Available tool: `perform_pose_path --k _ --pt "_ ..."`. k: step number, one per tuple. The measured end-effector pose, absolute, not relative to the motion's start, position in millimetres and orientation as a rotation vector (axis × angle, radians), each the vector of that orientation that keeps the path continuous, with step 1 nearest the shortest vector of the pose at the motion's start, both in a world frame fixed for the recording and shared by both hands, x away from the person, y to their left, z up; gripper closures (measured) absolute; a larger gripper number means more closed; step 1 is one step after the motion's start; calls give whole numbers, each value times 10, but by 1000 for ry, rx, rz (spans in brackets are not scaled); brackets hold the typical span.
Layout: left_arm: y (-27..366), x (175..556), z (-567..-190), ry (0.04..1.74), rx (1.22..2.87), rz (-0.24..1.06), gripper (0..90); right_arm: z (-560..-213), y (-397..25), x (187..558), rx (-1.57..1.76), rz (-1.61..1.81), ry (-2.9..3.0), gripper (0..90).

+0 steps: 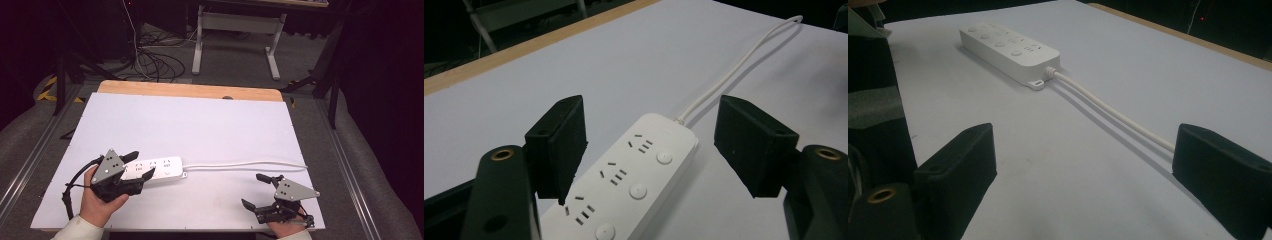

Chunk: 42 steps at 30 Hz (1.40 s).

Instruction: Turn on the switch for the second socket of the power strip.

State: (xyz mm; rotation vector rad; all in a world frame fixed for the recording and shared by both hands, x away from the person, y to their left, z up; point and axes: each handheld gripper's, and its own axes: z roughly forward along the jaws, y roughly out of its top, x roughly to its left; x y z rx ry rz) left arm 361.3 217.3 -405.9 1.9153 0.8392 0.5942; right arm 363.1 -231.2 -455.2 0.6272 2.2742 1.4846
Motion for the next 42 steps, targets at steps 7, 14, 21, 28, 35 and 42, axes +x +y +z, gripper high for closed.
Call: perform_pose_path --k 7,14,21,28,35,42 --pt "2075 3690 -4060 828 1924 588 300 -4554 -2314 3633 624 1485 2275 108" --pt "2011 3725 -4080 824 1955 591 321 -4555 -2315 3634 620 1486 2279 108" --pt "2041 3785 -4096 781 1985 459 554 -4555 -2312 3631 616 1486 2282 110" --pt "2042 3816 -4105 831 1981 488 736 -4556 -2308 3631 615 1488 2281 113" --pt "2057 3878 -4124 881 1997 488 895 -4557 -2309 3631 609 1487 2283 115" --pt "2053 3965 -4167 904 2038 445 898 -4552 -2308 3624 605 1488 2278 116"
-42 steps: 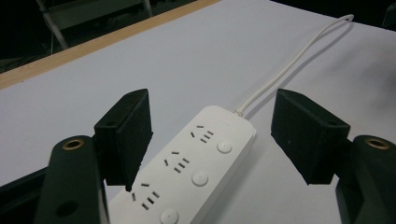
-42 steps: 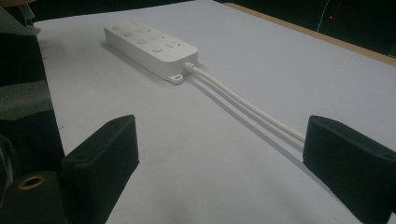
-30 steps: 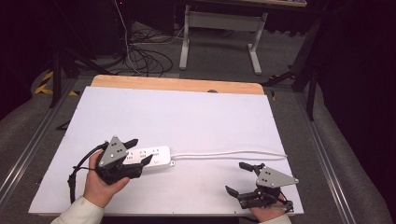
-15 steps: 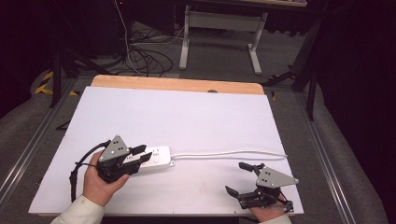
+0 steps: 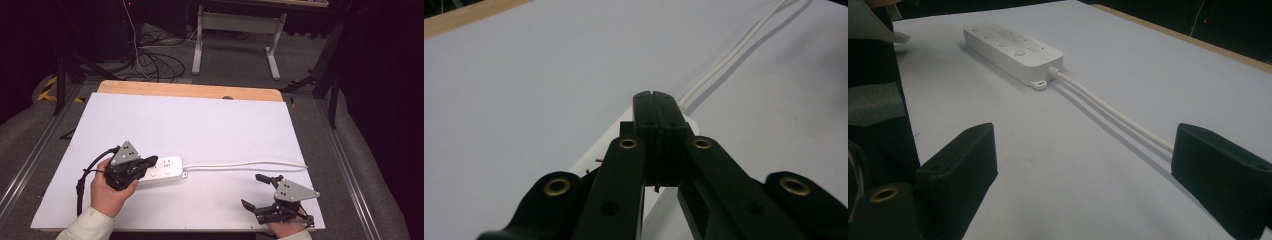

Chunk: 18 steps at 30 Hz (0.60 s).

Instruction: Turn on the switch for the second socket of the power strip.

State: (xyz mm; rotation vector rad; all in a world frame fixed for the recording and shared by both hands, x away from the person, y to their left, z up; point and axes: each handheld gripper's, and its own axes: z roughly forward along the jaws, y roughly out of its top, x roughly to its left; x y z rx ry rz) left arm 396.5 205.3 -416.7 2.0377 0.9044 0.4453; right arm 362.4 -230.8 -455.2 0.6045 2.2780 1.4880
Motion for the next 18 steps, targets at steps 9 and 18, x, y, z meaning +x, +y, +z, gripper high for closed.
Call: perform_pose_path --k 9,18 --pt "2020 4050 -4249 968 2128 358 898 -4554 -2305 3625 603 1486 2282 116" --pt "1969 4118 -4325 1002 2237 340 899 -4557 -2305 3627 601 1488 2284 115"
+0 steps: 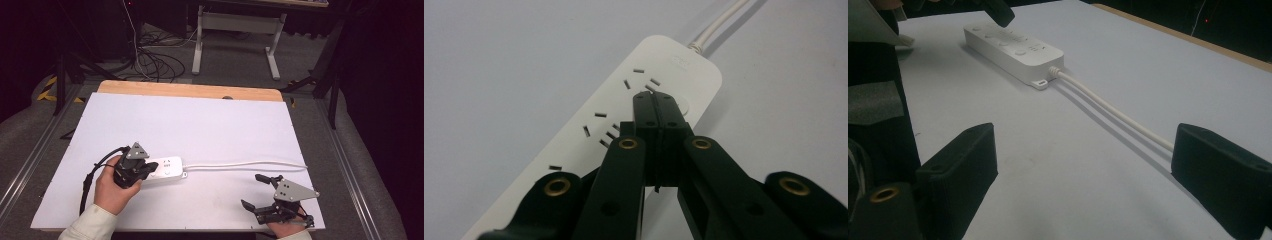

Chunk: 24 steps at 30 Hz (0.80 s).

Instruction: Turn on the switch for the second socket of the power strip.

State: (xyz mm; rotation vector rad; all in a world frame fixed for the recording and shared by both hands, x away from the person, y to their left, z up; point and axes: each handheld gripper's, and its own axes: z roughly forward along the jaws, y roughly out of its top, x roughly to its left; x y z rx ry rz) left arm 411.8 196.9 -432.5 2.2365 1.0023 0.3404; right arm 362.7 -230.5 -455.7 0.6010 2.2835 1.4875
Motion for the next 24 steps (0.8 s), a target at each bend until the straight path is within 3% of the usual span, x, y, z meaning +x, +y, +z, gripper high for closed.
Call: perform_pose_path --k 24 --pt "1899 4175 -4429 1042 2364 355 899 -4558 -2306 3628 601 1489 2285 115"
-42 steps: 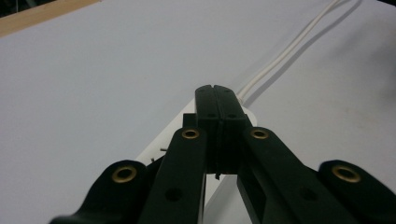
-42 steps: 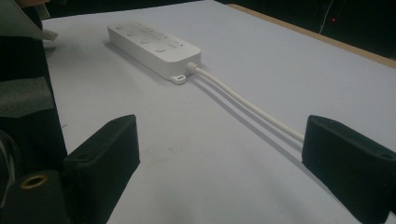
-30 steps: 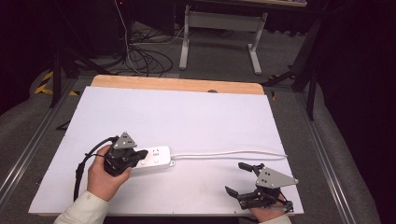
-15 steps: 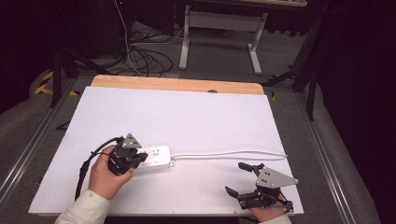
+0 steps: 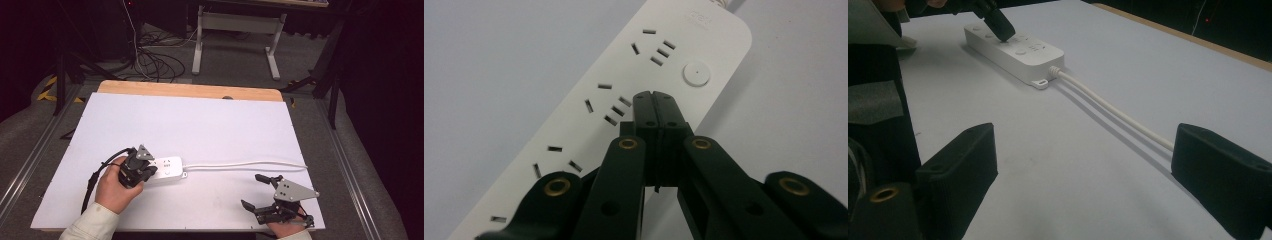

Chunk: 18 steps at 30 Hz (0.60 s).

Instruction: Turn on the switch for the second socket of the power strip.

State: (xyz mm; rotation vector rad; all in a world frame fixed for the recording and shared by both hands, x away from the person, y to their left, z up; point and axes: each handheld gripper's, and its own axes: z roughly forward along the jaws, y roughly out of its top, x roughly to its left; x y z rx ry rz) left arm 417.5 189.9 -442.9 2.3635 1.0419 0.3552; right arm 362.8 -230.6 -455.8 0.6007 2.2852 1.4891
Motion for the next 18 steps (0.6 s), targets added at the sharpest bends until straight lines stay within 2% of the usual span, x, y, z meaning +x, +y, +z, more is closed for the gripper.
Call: perform_pose_path --k 18 --pt "1918 4171 -4450 1040 2353 351 900 -4557 -2305 3624 598 1488 2282 115"
